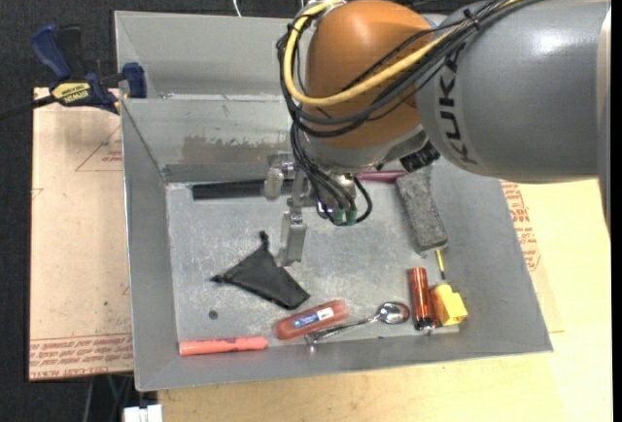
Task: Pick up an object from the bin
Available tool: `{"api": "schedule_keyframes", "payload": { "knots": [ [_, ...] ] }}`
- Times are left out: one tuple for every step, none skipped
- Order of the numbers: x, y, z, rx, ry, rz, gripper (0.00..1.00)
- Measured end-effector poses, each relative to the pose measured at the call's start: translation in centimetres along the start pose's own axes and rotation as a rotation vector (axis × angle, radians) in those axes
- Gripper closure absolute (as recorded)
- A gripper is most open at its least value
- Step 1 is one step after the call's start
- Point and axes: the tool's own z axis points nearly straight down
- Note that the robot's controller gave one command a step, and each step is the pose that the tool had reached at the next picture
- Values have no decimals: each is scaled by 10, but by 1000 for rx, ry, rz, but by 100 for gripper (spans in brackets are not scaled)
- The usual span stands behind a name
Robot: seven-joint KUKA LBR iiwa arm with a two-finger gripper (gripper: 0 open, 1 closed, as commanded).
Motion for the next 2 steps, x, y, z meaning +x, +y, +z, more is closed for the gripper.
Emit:
{"api": "schedule_keyframes", "payload": {
  "knots": [
    [-2,-1,-4,-1,-7,4,0],
    [33,-26,144,-3,-9,39,0]
  ]
}}
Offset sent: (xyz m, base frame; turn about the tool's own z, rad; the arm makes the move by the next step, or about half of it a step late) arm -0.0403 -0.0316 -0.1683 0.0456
